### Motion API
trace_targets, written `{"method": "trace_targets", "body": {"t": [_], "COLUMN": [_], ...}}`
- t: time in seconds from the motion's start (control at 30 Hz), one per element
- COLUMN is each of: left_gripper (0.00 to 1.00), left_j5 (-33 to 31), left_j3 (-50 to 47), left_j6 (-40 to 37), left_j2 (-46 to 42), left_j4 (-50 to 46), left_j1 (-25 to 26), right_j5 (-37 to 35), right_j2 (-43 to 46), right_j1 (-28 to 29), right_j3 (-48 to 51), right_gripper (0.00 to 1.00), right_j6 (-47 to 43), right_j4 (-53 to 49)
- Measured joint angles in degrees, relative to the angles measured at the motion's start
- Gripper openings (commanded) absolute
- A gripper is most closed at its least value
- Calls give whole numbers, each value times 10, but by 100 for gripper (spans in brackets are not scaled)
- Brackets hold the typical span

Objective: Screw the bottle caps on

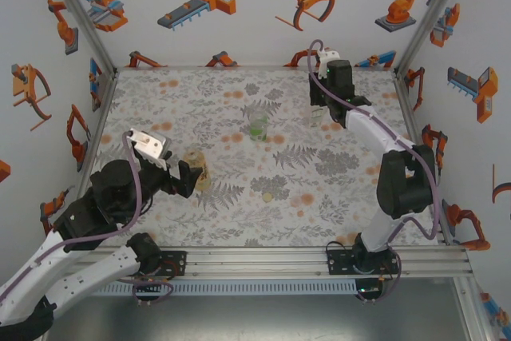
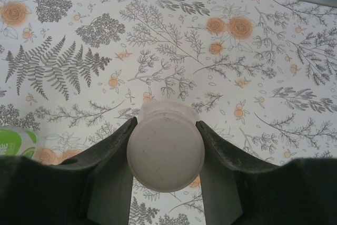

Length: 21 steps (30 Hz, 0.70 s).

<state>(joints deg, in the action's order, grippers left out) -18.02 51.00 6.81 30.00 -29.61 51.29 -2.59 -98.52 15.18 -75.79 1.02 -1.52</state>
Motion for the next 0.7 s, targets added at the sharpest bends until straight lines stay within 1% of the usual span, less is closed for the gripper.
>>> {"method": "trace_targets", "body": {"t": [0.07, 0.2, 0.3, 0.47, 0.7], "left_gripper": [87, 87, 87, 88, 88], "left_j5": [0, 0, 0, 0, 1], "left_j3": [0, 0, 0, -2, -9], "left_j6": [0, 0, 0, 0, 0], "left_j2": [-2, -3, -3, -6, -13], "left_j4": [-1, -2, -5, -9, -10], "left_j1": [0, 0, 0, 0, 0], "right_j5": [0, 0, 2, 3, 6], "right_j2": [-1, -1, -2, -6, -9], "right_j1": [0, 0, 0, 0, 0], "right_j3": [-1, -2, -4, -17, -48], "right_gripper": [30, 42, 48, 53, 54], "right_j6": [0, 0, -1, -5, -9], "right_j4": [0, 0, -3, -16, -30]}}
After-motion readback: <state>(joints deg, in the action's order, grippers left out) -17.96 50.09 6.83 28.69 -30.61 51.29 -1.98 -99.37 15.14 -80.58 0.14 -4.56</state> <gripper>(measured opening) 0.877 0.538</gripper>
